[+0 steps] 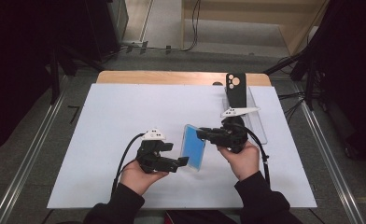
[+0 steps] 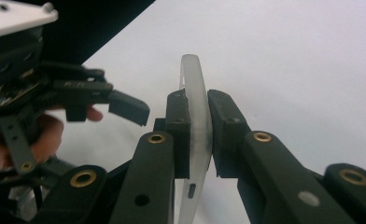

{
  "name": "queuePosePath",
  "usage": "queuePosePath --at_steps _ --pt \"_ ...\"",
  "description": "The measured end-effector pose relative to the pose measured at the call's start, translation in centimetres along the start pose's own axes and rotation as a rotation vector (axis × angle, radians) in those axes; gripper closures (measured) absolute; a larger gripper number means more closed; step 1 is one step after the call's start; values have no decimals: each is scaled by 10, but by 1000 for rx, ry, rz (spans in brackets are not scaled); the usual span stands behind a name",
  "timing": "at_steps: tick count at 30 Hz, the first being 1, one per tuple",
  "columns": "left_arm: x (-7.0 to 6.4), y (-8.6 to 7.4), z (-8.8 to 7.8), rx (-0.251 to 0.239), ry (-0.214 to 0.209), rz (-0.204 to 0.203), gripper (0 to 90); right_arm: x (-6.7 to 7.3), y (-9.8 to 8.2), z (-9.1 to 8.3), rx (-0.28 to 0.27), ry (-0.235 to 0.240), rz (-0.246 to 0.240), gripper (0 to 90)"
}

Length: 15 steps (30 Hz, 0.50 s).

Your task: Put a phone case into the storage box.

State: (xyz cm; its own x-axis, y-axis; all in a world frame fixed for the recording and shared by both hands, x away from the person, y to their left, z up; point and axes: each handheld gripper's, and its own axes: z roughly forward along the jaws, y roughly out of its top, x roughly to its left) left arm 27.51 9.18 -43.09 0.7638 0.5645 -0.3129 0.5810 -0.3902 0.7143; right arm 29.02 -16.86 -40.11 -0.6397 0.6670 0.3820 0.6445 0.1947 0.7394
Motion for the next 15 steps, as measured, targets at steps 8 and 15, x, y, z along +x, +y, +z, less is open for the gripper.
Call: queuePosePath --at_steps 8,15 --pt "10 10 -6 28 -58 39 176 -1 2 -4 9 76 -64 773" --pt "13 18 -16 33 -117 90 260 1 5 -9 25 140 -132 773"
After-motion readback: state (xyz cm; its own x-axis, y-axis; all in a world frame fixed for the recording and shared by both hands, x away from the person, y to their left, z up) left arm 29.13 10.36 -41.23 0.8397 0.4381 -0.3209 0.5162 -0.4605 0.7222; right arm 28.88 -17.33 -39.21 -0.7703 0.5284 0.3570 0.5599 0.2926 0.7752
